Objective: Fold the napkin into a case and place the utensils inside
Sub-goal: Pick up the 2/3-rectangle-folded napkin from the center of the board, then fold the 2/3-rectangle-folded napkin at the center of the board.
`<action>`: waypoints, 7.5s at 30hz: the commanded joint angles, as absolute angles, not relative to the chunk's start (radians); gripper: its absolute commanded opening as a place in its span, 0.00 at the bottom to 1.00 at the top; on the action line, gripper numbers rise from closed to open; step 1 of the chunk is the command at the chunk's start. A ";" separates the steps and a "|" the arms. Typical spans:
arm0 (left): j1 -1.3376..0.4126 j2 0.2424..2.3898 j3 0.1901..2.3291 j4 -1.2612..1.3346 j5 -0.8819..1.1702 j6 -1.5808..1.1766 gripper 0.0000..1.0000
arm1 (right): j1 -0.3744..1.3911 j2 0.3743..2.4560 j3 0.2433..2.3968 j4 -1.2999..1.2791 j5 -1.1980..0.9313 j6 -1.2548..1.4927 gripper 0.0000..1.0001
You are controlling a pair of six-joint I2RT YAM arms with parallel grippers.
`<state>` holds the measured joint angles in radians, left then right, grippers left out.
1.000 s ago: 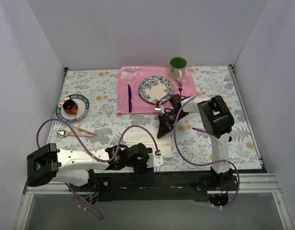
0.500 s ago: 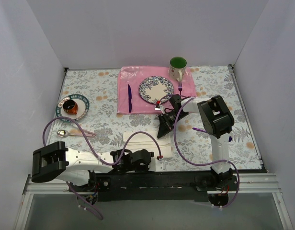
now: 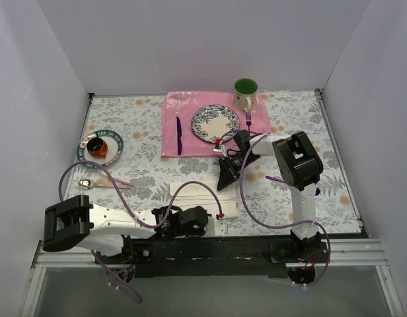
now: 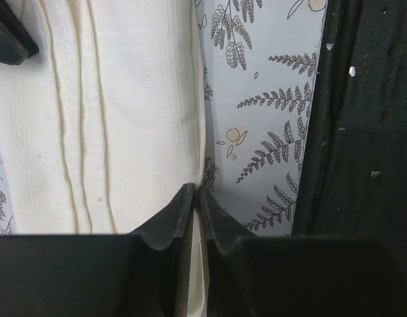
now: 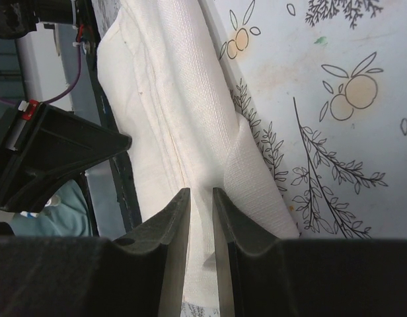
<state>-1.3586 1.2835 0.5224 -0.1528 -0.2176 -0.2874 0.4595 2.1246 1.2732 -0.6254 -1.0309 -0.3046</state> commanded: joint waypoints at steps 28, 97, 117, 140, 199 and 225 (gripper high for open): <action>-0.965 1.244 0.755 -0.301 0.290 -0.334 0.00 | 0.459 2.112 1.253 -0.641 -0.902 -0.397 0.29; -0.578 1.560 0.907 -0.247 0.597 -0.356 0.00 | 0.445 2.057 1.296 -0.698 -0.813 -0.399 0.31; -0.551 1.620 0.905 -0.227 0.614 -0.364 0.00 | 0.445 2.054 1.339 -0.733 -0.807 -0.407 0.31; -0.499 1.770 0.980 -0.219 0.647 -0.376 0.00 | 0.442 2.039 1.400 -0.781 -0.755 -0.431 0.31; -0.397 1.753 1.212 -0.519 0.819 -0.341 0.54 | 0.474 2.006 1.163 -0.439 -0.775 -0.276 0.41; -0.468 1.913 1.206 -0.517 0.842 -0.310 0.33 | 0.474 2.019 1.178 -0.462 -0.784 -0.293 0.41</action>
